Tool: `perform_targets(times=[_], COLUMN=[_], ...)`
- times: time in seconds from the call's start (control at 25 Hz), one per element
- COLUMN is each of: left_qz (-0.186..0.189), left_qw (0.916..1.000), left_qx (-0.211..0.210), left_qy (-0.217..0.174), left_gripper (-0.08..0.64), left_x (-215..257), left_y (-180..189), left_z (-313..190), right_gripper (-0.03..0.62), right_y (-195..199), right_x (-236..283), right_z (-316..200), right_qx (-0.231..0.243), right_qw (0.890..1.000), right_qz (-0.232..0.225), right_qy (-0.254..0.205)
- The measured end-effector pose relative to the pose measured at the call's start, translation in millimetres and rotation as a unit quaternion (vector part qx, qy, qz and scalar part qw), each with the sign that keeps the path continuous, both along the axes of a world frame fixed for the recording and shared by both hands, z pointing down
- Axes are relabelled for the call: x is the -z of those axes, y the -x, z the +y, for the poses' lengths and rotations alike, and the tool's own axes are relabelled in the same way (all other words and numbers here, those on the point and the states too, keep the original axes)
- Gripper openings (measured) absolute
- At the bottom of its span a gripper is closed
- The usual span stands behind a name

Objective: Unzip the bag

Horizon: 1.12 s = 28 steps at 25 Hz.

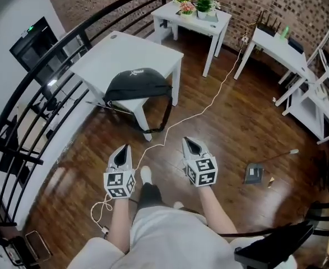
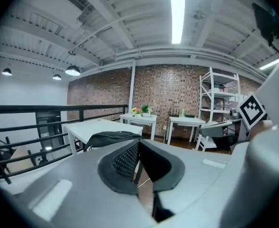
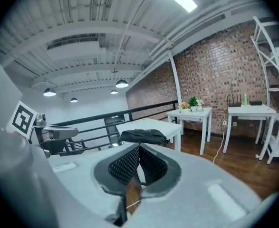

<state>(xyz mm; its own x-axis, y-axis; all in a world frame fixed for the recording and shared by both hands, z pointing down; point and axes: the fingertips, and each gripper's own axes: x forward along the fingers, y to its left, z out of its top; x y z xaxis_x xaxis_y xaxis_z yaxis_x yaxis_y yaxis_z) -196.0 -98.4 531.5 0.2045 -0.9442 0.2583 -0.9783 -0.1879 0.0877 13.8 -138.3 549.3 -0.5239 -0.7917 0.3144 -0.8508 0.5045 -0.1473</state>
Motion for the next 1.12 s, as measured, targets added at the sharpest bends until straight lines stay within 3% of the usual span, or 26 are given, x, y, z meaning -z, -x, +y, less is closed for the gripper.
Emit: perform_targets(times=[0.16,0.32,0.4,0.8,1.12], left_qz=[-0.001,-0.011,-0.015,-0.021,-0.018], left_qw=[0.9979,0.9936,0.9921,0.9889,0.9875], left_qx=[-0.014,-0.009,0.000,0.018,0.016], left_qy=[-0.063,-0.112,-0.125,-0.146,-0.156], left_gripper=[0.018,0.018,0.018,0.018,0.018], left_x=[74.1,123.8,134.8,149.7,153.2], left_y=[-36.3,-35.9,-31.8,24.5,52.6], left_z=[40.6,71.7,83.3,120.6,122.2], right_gripper=[-0.008,-0.009,-0.009,-0.009,-0.009], right_y=[10.2,31.4,40.3,112.5,138.0], right_x=[76.0,141.6,158.5,158.2,162.1], right_z=[47.9,80.9,94.5,128.0,128.0], right_qx=[0.030,0.034,0.034,0.055,0.051], right_qw=[0.997,0.987,0.982,0.982,0.981], right_qz=[-0.021,-0.022,-0.017,-0.017,-0.002], right_qy=[-0.065,-0.158,-0.184,-0.178,-0.186])
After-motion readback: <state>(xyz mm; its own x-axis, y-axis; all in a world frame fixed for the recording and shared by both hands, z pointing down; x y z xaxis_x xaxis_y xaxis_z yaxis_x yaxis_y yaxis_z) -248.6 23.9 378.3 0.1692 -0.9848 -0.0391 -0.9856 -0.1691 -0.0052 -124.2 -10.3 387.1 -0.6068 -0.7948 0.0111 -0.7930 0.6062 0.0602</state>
